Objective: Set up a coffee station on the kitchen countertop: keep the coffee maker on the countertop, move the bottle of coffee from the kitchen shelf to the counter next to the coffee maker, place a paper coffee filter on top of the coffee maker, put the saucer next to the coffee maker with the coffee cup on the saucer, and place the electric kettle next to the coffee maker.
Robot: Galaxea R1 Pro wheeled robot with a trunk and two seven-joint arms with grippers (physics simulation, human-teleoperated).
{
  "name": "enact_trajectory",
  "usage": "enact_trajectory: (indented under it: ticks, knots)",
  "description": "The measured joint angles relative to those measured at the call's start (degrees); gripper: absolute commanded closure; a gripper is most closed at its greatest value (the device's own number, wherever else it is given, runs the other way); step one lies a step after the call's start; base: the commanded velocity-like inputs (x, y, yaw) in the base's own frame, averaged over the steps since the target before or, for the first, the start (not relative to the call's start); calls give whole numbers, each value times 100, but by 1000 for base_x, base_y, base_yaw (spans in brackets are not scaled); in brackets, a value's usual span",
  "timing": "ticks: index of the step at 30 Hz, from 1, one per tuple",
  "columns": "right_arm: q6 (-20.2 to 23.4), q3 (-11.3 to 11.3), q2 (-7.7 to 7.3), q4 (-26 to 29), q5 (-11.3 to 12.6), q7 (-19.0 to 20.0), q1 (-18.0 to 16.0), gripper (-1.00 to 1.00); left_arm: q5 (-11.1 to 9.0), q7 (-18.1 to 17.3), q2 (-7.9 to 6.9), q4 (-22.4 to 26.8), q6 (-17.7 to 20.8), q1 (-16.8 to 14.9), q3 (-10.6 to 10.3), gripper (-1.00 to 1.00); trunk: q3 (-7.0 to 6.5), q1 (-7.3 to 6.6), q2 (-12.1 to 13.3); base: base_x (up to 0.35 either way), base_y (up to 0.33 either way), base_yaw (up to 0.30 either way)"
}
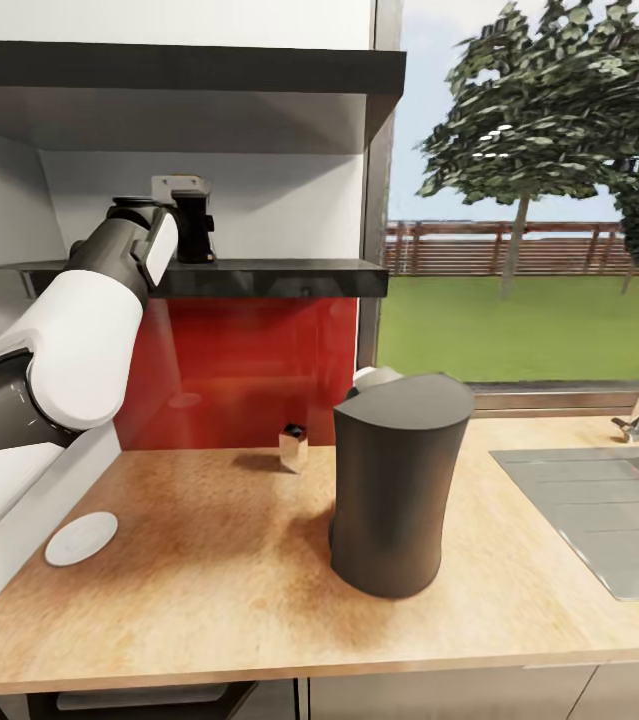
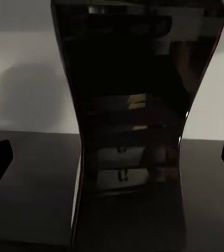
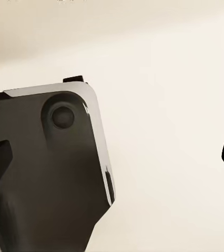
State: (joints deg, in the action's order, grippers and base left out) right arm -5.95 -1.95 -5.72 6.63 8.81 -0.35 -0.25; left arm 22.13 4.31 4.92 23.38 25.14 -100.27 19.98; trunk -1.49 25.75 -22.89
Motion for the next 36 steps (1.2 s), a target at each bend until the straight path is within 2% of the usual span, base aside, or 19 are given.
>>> enact_trajectory:
  ticks: [7,36]
  knots:
    - [0,0,0,0,0,-1,0,-100,4,-3,-2,2,5,0,0,-100,0,0,1,166,0,0]
    - [0,0,0,0,0,-3,0,-100,-2,-9,4,2,-4,9,-3,-100,0,1,1,34,0,0]
